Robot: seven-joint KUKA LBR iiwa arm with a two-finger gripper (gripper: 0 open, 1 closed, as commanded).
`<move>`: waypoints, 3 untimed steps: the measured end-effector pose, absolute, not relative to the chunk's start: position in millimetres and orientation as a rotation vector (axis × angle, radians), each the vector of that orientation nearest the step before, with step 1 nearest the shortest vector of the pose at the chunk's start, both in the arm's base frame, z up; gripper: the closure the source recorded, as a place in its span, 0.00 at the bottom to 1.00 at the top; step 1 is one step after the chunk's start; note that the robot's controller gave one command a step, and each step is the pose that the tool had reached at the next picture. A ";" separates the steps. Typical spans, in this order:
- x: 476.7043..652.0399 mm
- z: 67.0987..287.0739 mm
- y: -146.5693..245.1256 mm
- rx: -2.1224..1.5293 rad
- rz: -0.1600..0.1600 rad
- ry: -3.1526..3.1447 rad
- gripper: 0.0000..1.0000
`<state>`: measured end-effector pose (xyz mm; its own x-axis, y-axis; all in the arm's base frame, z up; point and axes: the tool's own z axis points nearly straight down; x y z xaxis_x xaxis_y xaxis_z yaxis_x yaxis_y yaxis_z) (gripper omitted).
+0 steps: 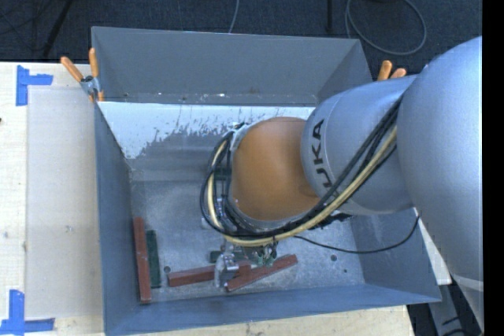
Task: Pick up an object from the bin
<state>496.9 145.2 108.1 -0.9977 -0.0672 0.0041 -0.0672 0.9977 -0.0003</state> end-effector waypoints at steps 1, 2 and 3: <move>499.0 108.4 168.7 0.427 0.000 -3.112 0.00; 505.2 71.0 178.6 0.957 -0.001 -2.993 0.00; 513.0 73.9 179.9 0.267 -0.010 -3.134 1.00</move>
Offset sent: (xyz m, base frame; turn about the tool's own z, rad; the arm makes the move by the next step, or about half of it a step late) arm 0.0083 0.0335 -0.0381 -0.5520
